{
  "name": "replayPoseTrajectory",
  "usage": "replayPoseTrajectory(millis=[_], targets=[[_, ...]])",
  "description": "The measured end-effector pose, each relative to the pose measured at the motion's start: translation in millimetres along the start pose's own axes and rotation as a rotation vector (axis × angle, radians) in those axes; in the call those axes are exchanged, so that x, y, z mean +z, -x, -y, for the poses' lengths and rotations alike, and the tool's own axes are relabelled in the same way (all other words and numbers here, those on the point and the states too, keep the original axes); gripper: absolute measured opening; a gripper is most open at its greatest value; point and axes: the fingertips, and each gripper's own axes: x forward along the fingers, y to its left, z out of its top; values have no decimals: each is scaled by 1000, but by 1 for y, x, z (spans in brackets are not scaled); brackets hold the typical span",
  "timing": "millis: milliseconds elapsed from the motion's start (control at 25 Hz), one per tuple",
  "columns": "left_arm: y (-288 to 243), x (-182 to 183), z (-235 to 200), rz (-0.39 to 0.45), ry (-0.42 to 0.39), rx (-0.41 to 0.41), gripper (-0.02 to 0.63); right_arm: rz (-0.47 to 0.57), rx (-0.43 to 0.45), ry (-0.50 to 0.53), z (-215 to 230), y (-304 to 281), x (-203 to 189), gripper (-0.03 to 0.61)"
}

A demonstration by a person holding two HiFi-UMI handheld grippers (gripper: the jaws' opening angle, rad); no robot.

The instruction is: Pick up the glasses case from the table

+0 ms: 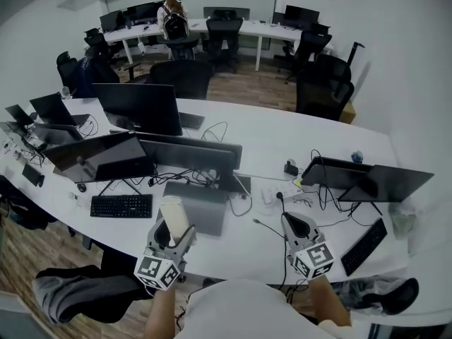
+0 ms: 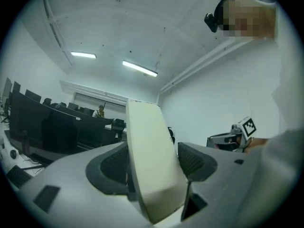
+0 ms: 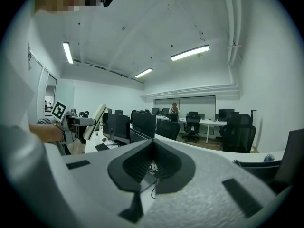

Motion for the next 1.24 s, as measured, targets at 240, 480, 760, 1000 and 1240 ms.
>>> replayPoseTrajectory(millis=[240,480,760,1000,1240], targets=[[-1,10,2,4,-37,0,316,18,-2,24,4,4,8,-2],[0,21,7,-5,-46,8,316,42,8,47,-2,6,15,-2],[2,19,11,3,-54,-3,316,51,10,44,-3,10,15,-2],[5,14,17,9,-63,-16,316,52,19,42,-5,15,14,-2],[7,12,20,17,-66,-16,316,56,26,42,-6,17,13,-2]])
